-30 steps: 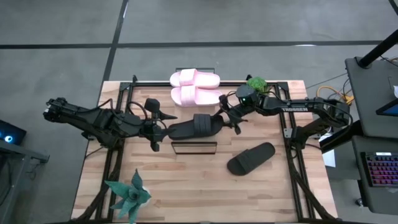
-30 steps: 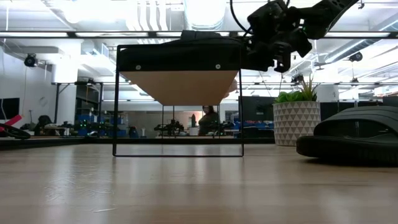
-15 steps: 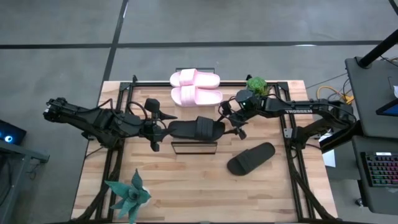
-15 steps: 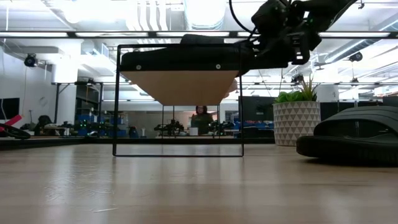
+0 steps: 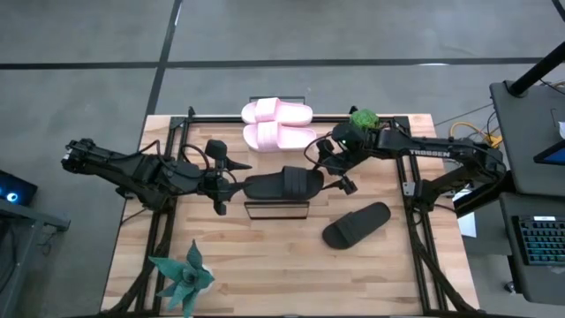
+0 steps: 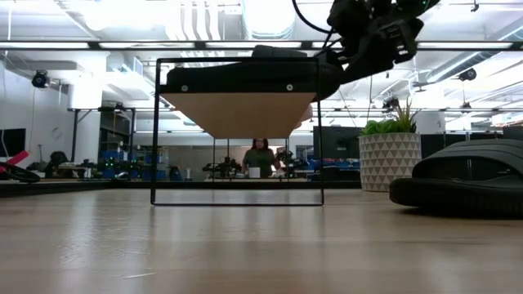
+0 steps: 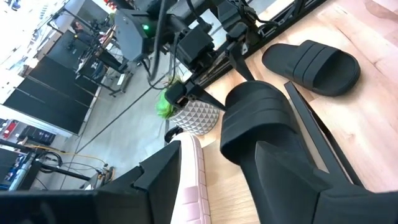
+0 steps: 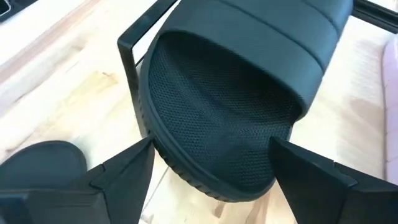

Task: Pick and place slides into the shelf
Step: Put the left black slide on the shelf

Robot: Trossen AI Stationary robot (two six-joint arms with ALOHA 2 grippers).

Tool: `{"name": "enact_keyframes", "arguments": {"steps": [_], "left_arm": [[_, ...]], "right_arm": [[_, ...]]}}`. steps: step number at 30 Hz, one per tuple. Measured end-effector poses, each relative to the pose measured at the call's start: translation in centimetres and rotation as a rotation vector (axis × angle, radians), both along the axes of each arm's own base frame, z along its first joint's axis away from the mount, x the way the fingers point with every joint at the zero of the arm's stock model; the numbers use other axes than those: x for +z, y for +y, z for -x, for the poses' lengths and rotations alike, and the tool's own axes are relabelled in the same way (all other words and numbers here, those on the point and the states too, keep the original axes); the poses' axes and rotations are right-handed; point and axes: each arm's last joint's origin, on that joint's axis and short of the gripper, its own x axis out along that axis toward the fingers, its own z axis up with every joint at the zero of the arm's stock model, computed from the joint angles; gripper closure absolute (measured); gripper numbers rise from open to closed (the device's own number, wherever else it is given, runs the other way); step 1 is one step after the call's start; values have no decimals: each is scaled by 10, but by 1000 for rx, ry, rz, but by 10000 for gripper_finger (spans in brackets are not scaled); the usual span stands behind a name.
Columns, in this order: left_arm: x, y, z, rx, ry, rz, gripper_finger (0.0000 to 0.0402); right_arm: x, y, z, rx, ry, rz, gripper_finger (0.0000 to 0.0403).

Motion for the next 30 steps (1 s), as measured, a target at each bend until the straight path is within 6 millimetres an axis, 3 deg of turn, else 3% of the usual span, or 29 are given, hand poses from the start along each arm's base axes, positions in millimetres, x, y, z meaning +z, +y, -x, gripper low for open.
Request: {"name": "enact_keyframes", "arguments": {"steps": [7,19,25,30], "left_arm": [[0,0,0,0,0,0,210],[0,0,0,0,0,0,210],[0,0,0,0,0,0,210],[0,0,0,1,0,1,210]], "right_arm": [[16,0,-1,4,-4,7,98],[14,3,3,0,70,-30,94],[20,15,-4,124,-40,78,101],[24,27,-12,118,-86,296,125]]}}
